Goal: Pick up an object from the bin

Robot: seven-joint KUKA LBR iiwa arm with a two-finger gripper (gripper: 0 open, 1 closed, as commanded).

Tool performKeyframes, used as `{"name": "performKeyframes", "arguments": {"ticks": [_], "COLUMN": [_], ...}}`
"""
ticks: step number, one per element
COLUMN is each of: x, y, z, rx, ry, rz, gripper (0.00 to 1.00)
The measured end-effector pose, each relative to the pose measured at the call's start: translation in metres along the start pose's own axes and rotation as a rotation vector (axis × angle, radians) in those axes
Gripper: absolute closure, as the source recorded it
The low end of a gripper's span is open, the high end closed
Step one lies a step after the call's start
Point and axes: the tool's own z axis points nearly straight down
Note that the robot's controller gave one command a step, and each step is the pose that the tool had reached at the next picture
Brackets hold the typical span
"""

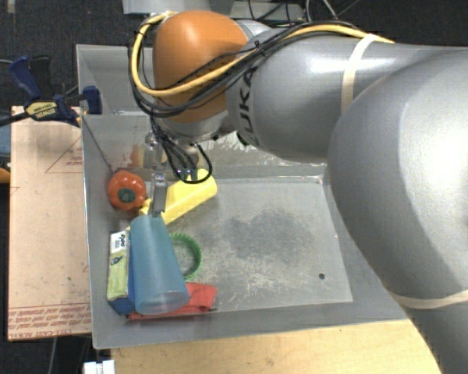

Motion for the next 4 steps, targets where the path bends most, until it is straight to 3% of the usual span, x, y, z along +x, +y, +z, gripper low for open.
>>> {"name": "performKeyframes", "arguments": {"ticks": [1, 2, 3, 4], "x": [-0.002, -0.013, -0.010, -0.009], "y": [-0.001, -0.064, -0.064, -0.073], "z": [-0.005, 0.089, 0.025, 0.105], "rx": [-0.001, -0.001, -0.002, 0.000], "ry": [-0.008, -0.009, -0.018, 0.002], "rz": [0.004, -0.224, -0.463, -0.284], "gripper": [0.00, 0.00, 0.00, 0.00]}}
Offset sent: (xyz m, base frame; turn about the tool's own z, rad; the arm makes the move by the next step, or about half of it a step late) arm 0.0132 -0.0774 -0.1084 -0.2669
